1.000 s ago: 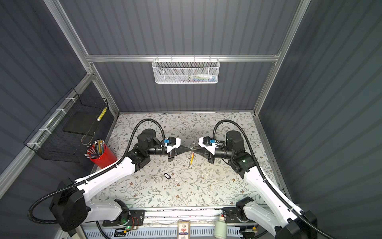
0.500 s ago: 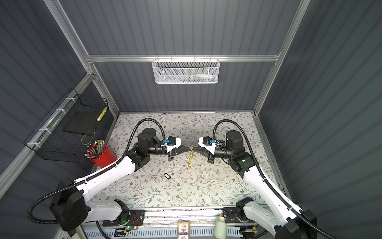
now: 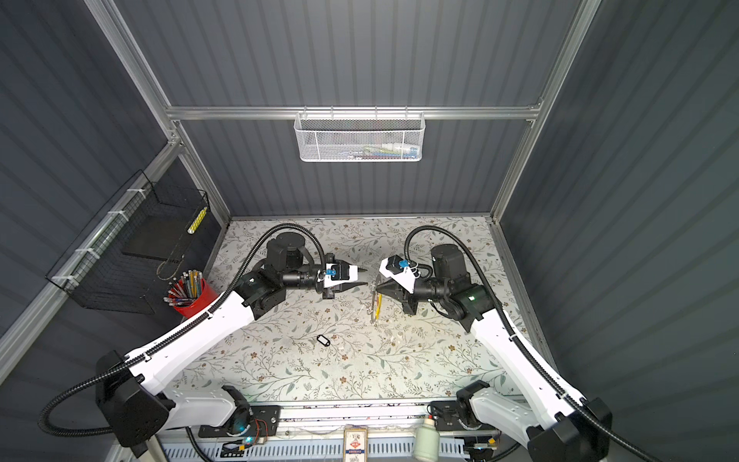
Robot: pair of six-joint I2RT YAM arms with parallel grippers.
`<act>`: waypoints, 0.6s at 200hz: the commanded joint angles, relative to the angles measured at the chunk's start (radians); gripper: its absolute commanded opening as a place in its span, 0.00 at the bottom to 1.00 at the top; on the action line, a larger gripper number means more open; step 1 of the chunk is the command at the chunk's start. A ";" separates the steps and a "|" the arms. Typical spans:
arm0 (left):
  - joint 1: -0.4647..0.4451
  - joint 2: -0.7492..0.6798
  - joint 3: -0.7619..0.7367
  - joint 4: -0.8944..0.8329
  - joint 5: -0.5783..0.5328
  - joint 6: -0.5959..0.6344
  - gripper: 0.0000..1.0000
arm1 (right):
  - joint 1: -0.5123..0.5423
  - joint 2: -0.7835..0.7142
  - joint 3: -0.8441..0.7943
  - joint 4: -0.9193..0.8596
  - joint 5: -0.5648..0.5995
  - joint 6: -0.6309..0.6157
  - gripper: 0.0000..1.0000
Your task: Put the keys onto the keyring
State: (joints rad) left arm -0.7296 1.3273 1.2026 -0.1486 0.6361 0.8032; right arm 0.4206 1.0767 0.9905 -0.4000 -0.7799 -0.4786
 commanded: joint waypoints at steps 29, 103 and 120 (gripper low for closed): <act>-0.022 0.051 0.049 -0.115 -0.009 0.067 0.29 | 0.013 0.024 0.069 -0.086 0.034 0.014 0.00; -0.030 0.104 0.080 -0.121 0.006 0.045 0.28 | 0.036 0.037 0.085 -0.085 0.049 0.012 0.00; -0.031 0.111 0.085 -0.127 0.010 0.045 0.23 | 0.039 0.036 0.086 -0.083 0.060 0.006 0.00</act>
State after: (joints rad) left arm -0.7540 1.4277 1.2457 -0.2527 0.6281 0.8459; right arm 0.4488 1.1156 1.0424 -0.4797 -0.7261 -0.4725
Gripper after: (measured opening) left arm 0.260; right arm 0.047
